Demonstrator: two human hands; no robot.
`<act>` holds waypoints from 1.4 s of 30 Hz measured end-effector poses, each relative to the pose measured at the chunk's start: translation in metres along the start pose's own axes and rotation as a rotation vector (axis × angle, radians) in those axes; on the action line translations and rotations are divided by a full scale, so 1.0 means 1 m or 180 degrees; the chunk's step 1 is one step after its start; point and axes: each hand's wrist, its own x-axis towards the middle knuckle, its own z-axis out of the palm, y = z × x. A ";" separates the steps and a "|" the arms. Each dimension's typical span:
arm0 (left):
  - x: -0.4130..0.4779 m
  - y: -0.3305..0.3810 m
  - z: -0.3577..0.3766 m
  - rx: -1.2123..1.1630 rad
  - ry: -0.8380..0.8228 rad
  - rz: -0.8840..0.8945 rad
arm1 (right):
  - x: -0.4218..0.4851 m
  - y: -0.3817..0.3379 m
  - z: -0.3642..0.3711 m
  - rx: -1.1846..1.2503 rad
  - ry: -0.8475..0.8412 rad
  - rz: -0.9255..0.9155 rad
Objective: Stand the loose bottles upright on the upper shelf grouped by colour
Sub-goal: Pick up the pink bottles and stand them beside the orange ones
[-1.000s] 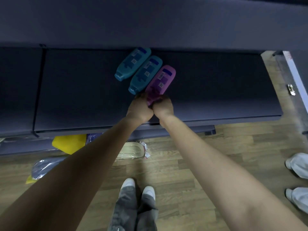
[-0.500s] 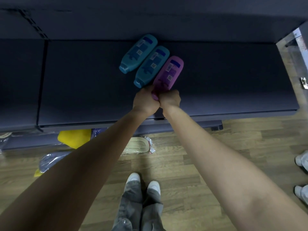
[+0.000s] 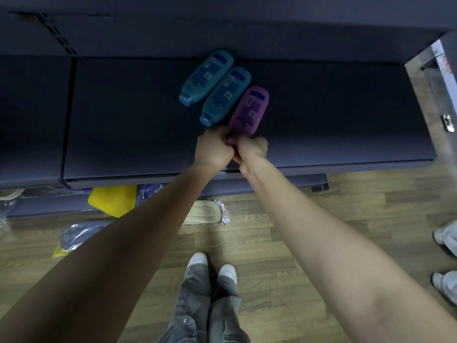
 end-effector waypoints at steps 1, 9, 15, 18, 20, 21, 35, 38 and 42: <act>-0.005 0.001 -0.002 -0.0082 0.0019 -0.0016 | -0.005 0.001 -0.002 0.0094 -0.0060 0.0028; -0.047 0.017 -0.012 -0.0818 0.0017 -0.0152 | -0.053 -0.005 -0.032 0.0688 -0.0507 0.0262; -0.080 0.030 -0.017 -0.0576 -0.0038 0.0003 | -0.083 -0.014 -0.056 0.0847 -0.0765 0.0613; -0.096 0.035 -0.020 -0.0281 -0.0121 0.0100 | -0.101 -0.019 -0.070 0.0619 -0.0775 0.0643; -0.107 0.039 -0.023 -0.0019 -0.0157 0.0193 | -0.115 -0.023 -0.080 0.0431 -0.0809 0.0619; -0.112 0.041 -0.024 0.0125 -0.0165 0.0258 | -0.123 -0.026 -0.085 0.0343 -0.0835 0.0601; -0.185 0.090 -0.062 0.1090 0.0225 0.1036 | -0.224 -0.068 -0.123 -0.0857 -0.1276 0.0257; -0.198 0.105 -0.072 0.1144 0.0383 0.1136 | -0.240 -0.077 -0.127 -0.0918 -0.1387 0.0150; -0.208 0.121 -0.086 0.1188 0.0464 0.1219 | -0.256 -0.086 -0.131 -0.0899 -0.1404 -0.0265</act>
